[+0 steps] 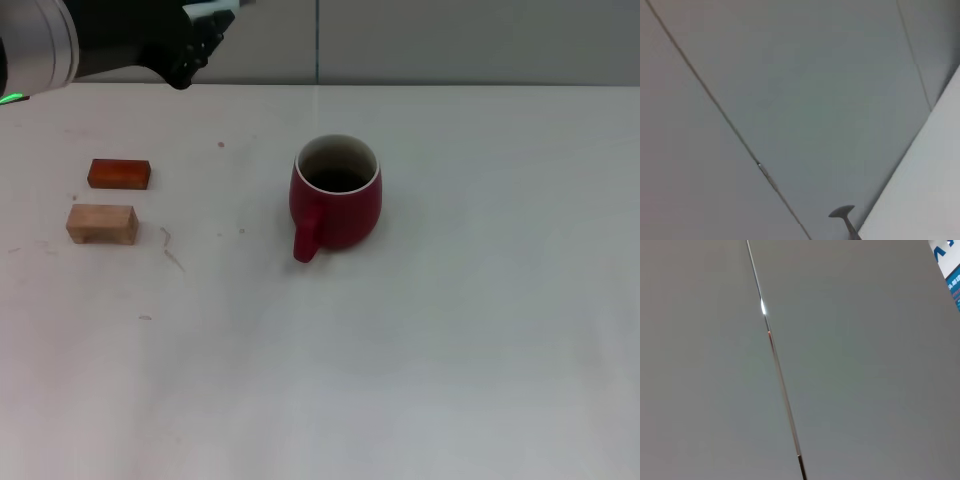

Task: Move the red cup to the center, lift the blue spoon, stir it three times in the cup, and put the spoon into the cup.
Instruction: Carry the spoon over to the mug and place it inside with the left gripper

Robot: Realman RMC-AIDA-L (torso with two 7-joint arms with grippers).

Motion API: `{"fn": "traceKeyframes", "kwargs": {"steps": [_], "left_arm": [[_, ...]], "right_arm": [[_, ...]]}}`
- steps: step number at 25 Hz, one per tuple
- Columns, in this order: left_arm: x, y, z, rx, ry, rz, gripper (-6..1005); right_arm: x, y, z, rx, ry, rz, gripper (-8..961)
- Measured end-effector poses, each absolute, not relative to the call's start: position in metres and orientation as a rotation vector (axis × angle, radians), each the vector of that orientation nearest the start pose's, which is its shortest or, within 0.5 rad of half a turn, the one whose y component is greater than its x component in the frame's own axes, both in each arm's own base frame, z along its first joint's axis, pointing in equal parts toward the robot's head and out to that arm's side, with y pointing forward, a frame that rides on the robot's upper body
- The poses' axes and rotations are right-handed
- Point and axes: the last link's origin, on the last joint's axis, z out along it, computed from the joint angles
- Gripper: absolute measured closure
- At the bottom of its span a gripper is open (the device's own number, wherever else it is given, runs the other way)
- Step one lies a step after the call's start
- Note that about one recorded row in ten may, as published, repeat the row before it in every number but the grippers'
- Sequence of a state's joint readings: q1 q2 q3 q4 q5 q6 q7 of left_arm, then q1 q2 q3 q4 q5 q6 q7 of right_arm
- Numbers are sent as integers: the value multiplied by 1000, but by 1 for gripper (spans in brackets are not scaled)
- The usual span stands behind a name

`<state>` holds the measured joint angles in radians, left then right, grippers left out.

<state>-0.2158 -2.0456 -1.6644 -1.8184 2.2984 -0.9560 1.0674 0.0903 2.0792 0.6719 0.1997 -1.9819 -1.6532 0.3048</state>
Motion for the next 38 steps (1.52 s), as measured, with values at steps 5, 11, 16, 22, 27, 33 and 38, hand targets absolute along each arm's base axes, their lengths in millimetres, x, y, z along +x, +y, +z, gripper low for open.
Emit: {"fn": "traceKeyframes", "kwargs": {"steps": [5,11,16,22,27,33,38], "left_arm": [[-131,343,70,-2426,11,0,829],[-121,329,63,-2553,74,76,829],[-110,325,57,-2608,138,101,829],[-108,328,44,-2632,179,171,829],[-111,339,34,-2644,168,211,829],[-117,350,29,-2640,150,257,829],[-122,357,23,-2649,131,295,829]], "right_arm": [[371,196,34,-1172,548,925,137],[371,195,35,-1170,548,924,137],[370,196,35,-1171,547,926,137],[371,194,35,-1170,549,921,137],[372,193,34,-1168,551,919,137],[372,192,34,-1168,552,918,137],[373,190,35,-1165,547,917,137]]}}
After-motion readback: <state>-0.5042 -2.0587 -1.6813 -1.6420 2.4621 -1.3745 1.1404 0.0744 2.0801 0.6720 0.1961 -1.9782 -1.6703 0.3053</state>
